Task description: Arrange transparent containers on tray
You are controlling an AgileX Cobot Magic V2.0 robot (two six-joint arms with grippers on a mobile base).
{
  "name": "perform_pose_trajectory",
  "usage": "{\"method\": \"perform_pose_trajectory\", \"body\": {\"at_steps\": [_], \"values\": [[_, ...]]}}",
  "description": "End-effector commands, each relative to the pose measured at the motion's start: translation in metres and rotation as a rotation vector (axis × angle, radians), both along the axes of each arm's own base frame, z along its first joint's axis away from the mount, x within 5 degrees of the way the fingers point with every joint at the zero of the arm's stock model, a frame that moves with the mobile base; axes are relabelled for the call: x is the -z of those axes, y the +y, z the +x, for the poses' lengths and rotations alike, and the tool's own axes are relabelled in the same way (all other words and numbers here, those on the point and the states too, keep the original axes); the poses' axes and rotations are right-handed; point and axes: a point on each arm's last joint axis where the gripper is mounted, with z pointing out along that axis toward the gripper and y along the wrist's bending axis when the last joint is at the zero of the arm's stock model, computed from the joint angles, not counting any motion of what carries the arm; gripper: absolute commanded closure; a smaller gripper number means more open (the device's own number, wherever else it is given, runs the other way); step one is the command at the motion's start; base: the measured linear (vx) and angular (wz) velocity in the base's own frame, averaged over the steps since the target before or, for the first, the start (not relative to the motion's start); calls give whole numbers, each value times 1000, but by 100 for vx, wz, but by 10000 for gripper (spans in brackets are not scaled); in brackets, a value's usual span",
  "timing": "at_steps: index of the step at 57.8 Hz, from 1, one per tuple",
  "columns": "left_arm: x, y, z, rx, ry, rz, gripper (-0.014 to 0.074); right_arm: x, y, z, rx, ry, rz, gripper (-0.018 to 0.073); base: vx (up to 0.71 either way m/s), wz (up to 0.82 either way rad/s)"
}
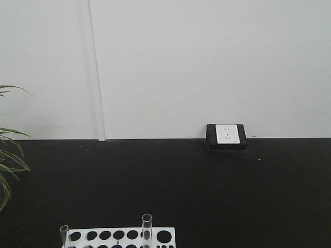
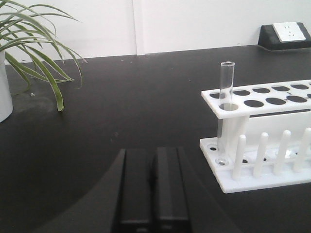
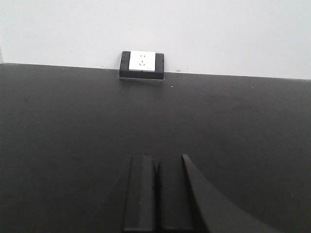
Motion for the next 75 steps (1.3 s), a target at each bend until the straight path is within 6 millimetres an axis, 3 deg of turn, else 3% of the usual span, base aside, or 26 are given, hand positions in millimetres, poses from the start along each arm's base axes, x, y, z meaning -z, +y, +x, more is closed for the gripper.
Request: {"method": "perform_pose_trajectory", "body": {"at_steps": [1,50,75], "values": [[2,-1,1,5,-66,-11,604,-5,1,0,-8,-84,-6,571,0,0],[0,-1,1,7,-88,-2,604,-5,1,0,-8,-84,-6,571,0,0],[-21,-2,0,24,-317,-23,604,-17,3,0,-28,-210,-8,571,0,0]]}}
